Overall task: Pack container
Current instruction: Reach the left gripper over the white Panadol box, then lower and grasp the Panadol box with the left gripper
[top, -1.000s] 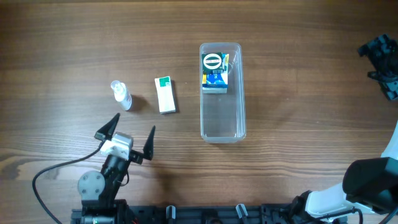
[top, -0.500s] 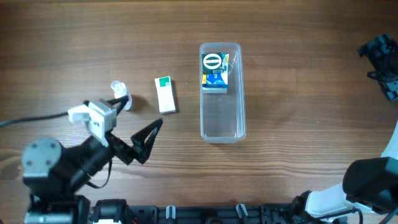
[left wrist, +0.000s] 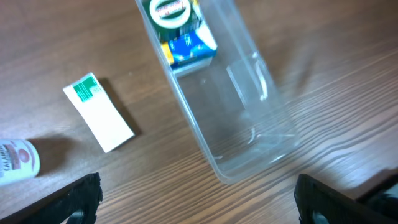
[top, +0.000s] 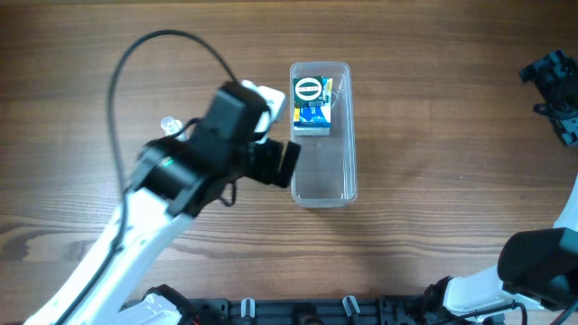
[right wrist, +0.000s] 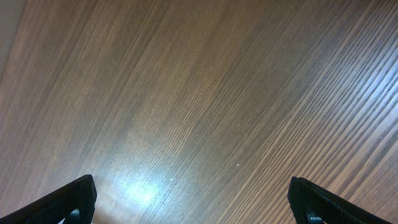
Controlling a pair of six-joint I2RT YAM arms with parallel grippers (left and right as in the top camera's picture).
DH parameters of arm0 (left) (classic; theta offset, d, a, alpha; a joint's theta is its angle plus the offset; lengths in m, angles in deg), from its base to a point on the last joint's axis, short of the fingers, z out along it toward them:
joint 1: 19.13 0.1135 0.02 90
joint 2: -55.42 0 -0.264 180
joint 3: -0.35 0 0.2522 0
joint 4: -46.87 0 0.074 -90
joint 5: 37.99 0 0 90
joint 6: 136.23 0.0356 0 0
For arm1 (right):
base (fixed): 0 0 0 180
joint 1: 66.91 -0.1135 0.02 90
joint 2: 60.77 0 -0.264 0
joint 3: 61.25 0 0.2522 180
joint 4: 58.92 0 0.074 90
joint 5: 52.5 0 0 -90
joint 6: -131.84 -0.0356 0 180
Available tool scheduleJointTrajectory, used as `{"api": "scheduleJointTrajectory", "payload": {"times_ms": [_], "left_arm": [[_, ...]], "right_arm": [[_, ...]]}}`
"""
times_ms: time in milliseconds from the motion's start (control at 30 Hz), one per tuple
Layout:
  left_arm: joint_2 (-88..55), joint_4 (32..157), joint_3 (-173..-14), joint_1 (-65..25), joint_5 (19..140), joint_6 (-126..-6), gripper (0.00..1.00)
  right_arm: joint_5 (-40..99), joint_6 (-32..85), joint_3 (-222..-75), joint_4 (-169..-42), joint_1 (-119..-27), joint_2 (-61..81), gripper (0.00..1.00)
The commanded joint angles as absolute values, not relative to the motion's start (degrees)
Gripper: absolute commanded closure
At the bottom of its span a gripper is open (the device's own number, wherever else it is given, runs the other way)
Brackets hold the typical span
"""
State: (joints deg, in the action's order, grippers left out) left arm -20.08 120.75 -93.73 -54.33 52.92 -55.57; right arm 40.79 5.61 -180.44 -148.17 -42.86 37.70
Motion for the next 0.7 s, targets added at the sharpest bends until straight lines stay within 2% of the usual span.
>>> {"api": "scheduleJointTrajectory", "payload": {"times_ms": [0, 67, 167, 300, 667], "left_arm": [[-27.6, 120.2, -94.8, -51.7, 42.1, -75.0, 0.00], [-30.8, 120.0, -94.8, -47.4, 42.4, -79.3, 0.00], [-33.8, 119.3, -94.8, -44.2, 44.3, -79.7, 0.00], [-35.3, 119.8, -94.8, -44.0, 45.4, -77.8, 0.00], [-52.9, 115.5, -94.8, -39.4, 48.2, -78.7, 0.00]], "right_arm": [[41.8, 4.8, -180.3, -148.1, -42.9, 38.5, 0.00], [41.8, 4.8, -180.3, -148.1, -42.9, 38.5, 0.00], [41.8, 4.8, -180.3, -148.1, -42.9, 38.5, 0.00], [41.8, 4.8, -180.3, -148.1, -42.9, 38.5, 0.00], [41.8, 4.8, -180.3, -148.1, -42.9, 38.5, 0.00]]}}
